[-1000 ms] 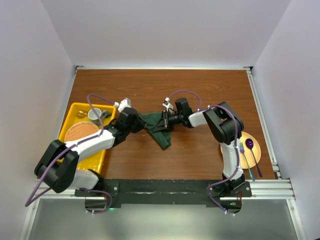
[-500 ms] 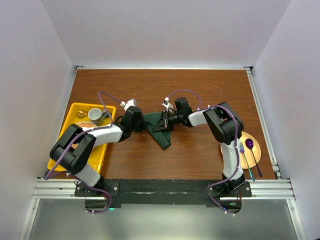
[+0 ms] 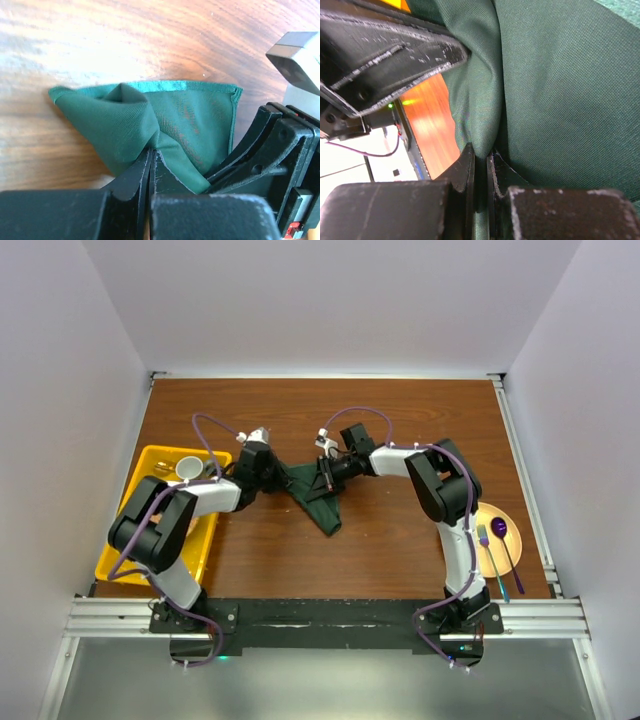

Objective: Fold the napkin, place the utensils inside, and roll it up
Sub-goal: Roll the napkin with the utensil

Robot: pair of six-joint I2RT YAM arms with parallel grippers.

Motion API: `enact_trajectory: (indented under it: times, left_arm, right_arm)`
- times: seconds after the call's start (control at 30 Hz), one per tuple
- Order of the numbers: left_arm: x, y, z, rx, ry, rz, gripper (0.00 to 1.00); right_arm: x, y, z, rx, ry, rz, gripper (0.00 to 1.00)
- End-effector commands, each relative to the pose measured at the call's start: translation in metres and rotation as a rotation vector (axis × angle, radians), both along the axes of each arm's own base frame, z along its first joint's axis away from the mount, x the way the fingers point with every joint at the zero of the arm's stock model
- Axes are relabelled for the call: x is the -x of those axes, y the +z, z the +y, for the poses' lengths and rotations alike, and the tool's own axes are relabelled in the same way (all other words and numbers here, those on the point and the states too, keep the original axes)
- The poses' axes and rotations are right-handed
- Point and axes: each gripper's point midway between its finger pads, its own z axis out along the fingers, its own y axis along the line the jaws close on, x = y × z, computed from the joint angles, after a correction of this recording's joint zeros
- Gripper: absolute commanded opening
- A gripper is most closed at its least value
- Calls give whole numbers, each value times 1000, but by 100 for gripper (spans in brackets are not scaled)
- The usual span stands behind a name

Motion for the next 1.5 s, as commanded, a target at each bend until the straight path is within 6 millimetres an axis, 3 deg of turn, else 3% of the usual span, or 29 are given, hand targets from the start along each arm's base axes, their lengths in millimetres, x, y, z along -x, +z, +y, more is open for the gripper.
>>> enact_trajectory:
  times: [0.0, 0.13, 0.23, 0.5, 0.6, 0.67, 0.83, 1.13, 1.33, 1.37, 1.4, 1.47]
  left_arm:
    - [-16, 38, 3, -35, -71, -126, 0]
    - [-15, 54, 4, -25, -62, -149, 0]
    - [-16, 50, 6, -20, -43, -133, 0]
    - [-5, -20, 22, -64, 5, 17, 0]
    - [-10, -26, 36, -133, 25, 10, 0]
    - [-20, -19, 38, -168, 12, -14, 0]
    - [-18, -30, 38, -173, -1, 13, 0]
    - [1, -52, 37, -137, -21, 33, 0]
    - [6, -58, 38, -139, -21, 46, 0]
    - [7, -58, 39, -140, -21, 50, 0]
    - [7, -58, 39, -140, -21, 50, 0]
    - [9, -57, 35, -124, -39, 53, 0]
  right_arm:
    - [24, -52, -29, 196, 22, 69, 0]
    - [24, -53, -29, 195, 15, 71, 0]
    - [24, -51, -28, 184, 13, 73, 0]
    - [21, -44, -25, 176, 1, 64, 0]
    - [22, -45, -27, 185, 2, 63, 0]
    - [22, -45, -30, 207, 10, 46, 3]
    - [20, -40, -37, 252, 40, 12, 19]
    - [1, -1, -47, 397, 73, -115, 43]
    - [-21, 33, -63, 577, 68, -323, 59]
    - [-16, 35, -62, 608, 78, -365, 64]
    - [-18, 50, -62, 625, 85, -448, 66]
    - [-15, 55, -60, 718, 91, -583, 70]
